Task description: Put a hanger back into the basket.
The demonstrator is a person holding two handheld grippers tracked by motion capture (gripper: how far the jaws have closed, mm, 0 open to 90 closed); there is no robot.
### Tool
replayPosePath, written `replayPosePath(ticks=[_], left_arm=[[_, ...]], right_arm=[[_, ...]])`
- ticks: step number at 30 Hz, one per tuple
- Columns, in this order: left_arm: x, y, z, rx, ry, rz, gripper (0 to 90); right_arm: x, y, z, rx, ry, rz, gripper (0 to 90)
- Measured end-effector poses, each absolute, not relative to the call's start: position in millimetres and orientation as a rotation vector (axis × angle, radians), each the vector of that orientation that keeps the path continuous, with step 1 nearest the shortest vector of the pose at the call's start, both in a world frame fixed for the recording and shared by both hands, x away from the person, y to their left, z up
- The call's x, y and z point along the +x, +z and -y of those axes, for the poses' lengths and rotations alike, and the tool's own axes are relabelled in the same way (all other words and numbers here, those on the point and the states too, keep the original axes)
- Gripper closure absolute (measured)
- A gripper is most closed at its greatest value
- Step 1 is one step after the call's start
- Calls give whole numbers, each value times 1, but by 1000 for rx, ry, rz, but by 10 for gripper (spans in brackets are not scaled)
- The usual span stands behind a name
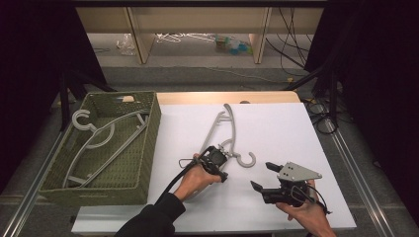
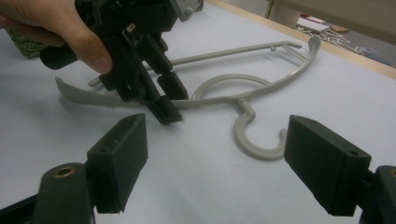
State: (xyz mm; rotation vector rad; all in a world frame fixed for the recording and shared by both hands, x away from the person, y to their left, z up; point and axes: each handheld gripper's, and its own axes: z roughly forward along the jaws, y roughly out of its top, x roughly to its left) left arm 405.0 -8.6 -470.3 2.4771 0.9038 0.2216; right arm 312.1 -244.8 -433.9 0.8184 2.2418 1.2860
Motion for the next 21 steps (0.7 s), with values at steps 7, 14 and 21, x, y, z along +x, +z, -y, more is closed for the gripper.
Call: replayPosePath(ticks=[7, 14, 21], left_arm=[[406, -469, 9, 2504, 217, -846, 725], [409, -466, -6, 2528, 212, -878, 763], [410, -466, -17, 2573, 178, -819, 809]], right_arm=[[312, -434, 246, 826, 1284, -2234, 225], [312, -434, 245, 816, 1282, -2243, 225], [313, -435, 244, 816, 1284, -2238, 224]])
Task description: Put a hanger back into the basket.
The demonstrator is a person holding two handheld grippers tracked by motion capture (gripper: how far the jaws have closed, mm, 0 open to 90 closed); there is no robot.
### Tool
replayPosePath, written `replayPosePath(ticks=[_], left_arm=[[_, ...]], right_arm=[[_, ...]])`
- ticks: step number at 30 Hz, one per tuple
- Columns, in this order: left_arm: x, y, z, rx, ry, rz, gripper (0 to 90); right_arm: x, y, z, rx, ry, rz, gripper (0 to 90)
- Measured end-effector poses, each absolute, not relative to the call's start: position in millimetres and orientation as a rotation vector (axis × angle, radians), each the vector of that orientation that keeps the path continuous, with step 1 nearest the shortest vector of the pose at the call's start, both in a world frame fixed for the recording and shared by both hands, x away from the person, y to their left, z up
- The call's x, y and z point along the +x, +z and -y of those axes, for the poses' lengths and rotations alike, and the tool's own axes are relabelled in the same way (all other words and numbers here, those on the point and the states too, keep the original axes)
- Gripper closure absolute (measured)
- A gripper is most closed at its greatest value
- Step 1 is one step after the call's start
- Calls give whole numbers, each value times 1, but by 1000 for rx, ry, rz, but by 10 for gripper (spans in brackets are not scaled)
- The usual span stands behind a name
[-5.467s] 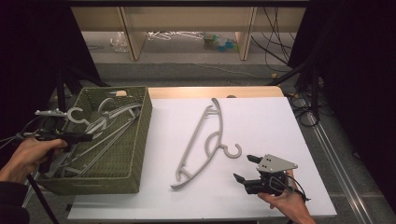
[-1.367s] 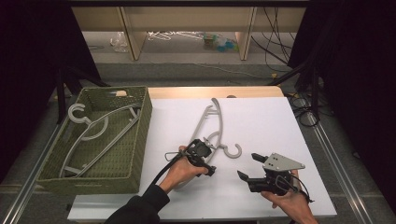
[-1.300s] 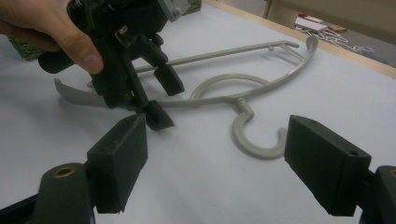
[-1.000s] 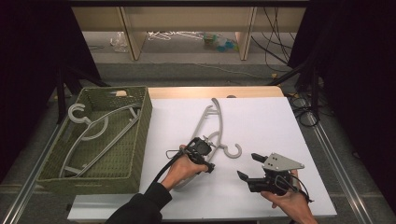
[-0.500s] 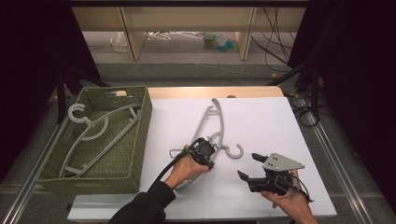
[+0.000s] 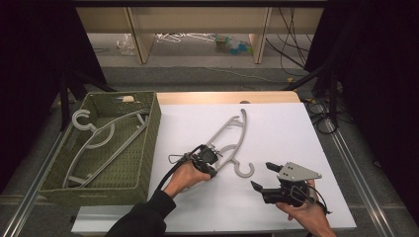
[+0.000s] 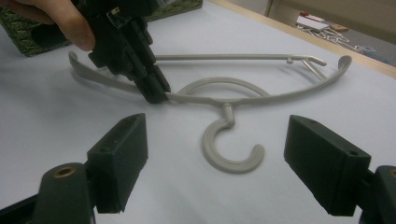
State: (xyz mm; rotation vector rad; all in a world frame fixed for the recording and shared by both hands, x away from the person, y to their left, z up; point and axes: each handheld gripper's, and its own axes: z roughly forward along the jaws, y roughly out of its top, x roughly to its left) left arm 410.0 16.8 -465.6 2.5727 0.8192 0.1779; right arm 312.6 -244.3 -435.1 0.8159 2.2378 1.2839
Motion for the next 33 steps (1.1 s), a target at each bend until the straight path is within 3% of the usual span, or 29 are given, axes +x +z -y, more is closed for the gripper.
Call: replayPosePath(ticks=[1, 3, 4, 12, 20, 26, 33], left_arm=[[410, -465, -15, 2586, 191, -815, 804], [410, -464, -11, 2604, 242, -848, 655], [411, -465, -11, 2588, 244, -870, 655], [407, -463, -4, 2653, 242, -817, 789], [418, -463, -11, 2614, 130, -850, 809], [421, -463, -21, 2439, 25, -899, 813], [417, -434, -45, 2264, -101, -873, 812]], right_arm=[[312, -435, 244, 813, 1279, -2245, 224], [312, -435, 244, 820, 1276, -2242, 225], [312, -434, 245, 822, 1268, -2245, 225], [312, -435, 243, 819, 1277, -2246, 225], [312, -435, 244, 826, 1276, -2246, 225], [313, -434, 245, 828, 1278, -2237, 226], [313, -431, 250, 831, 1300, -2196, 228]])
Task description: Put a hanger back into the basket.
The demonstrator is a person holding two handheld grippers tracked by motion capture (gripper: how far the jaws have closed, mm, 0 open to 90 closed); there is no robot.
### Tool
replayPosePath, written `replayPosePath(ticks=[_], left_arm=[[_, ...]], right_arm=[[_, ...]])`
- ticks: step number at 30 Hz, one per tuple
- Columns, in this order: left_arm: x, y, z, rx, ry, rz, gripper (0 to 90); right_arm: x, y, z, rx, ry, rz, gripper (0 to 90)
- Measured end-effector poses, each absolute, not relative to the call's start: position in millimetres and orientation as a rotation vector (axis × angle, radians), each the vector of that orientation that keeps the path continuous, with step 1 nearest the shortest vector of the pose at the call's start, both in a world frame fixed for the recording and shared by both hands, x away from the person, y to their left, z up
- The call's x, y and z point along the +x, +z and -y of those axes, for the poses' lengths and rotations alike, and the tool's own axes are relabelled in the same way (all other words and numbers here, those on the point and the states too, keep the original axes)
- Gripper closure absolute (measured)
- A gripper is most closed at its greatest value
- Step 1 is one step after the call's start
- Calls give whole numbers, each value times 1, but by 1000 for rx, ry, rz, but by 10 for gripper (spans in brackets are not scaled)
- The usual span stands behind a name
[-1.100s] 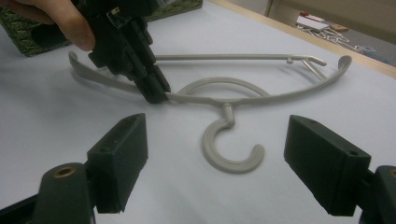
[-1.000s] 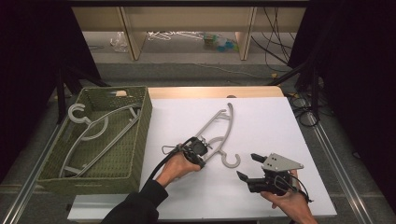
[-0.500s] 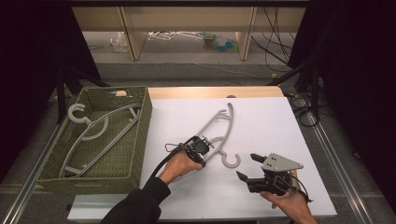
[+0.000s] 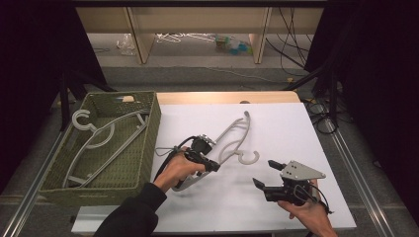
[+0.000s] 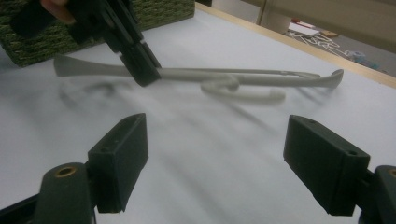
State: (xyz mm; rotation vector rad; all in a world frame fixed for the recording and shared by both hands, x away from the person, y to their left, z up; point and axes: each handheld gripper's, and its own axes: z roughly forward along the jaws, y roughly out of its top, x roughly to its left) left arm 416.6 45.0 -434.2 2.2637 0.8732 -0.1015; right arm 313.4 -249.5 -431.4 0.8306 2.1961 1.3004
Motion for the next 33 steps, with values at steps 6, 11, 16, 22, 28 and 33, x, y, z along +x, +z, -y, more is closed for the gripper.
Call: replayPosePath(ticks=[6, 11, 16, 22, 28, 33], left_arm=[[409, -429, -65, 2161, -179, -901, 813], [401, -428, -76, 2118, -201, -895, 813], [392, -422, -86, 2100, -207, -879, 814], [375, -414, -100, 2045, -254, -845, 814], [360, -403, -114, 2007, -241, -839, 814], [352, -389, -132, 1967, -207, -854, 815]], right_arm=[[313, -431, 250, 837, 1299, -2195, 228], [315, -431, 250, 843, 1306, -2179, 228], [315, -431, 249, 848, 1314, -2179, 228], [316, -430, 250, 847, 1326, -2150, 229], [316, -430, 250, 848, 1322, -2157, 229], [316, -430, 250, 856, 1326, -2163, 229]])
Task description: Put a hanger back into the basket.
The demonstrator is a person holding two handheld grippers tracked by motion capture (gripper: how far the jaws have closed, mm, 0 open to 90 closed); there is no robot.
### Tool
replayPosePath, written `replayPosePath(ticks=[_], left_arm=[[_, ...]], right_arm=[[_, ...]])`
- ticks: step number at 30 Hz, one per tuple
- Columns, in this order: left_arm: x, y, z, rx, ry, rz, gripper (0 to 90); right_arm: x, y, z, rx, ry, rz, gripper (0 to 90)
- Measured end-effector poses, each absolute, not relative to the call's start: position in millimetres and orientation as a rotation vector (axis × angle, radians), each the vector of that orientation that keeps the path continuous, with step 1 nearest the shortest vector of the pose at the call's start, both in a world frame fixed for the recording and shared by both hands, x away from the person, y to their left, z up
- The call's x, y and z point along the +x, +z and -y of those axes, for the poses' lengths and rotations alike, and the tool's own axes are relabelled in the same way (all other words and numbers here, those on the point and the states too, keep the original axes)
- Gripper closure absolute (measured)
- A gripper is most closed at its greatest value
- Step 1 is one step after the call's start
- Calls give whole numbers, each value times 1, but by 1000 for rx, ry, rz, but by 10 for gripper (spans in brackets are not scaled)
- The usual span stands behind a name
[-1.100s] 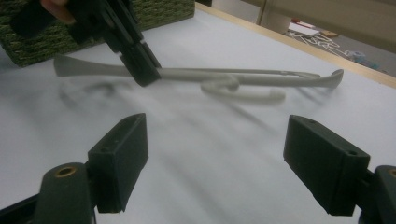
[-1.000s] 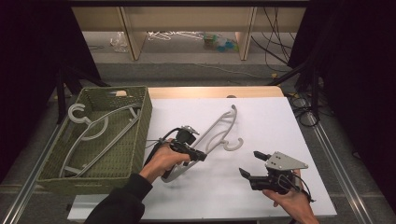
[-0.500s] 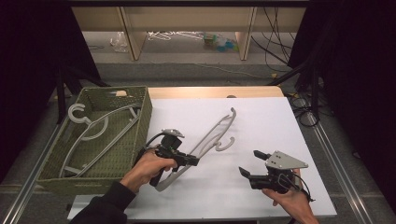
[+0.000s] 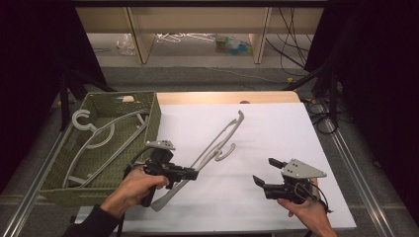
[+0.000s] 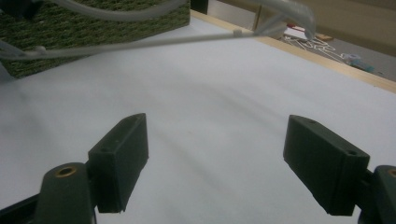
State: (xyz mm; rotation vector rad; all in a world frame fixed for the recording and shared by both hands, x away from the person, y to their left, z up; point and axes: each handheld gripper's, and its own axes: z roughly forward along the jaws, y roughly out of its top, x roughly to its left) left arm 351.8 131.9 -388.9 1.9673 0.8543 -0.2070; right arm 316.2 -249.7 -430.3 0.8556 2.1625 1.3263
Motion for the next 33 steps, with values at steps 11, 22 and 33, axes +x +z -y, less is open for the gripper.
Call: replayPosePath(ticks=[11, 22, 33], left_arm=[[344, -342, -171, 1875, -126, -869, 815], [351, -318, -210, 1766, -119, -937, 815], [359, -305, -263, 1712, -35, -1009, 815]], right_arm=[[316, -431, 249, 859, 1326, -2172, 223], [316, -431, 249, 861, 1328, -2172, 220], [316, -432, 247, 860, 1329, -2174, 219]])
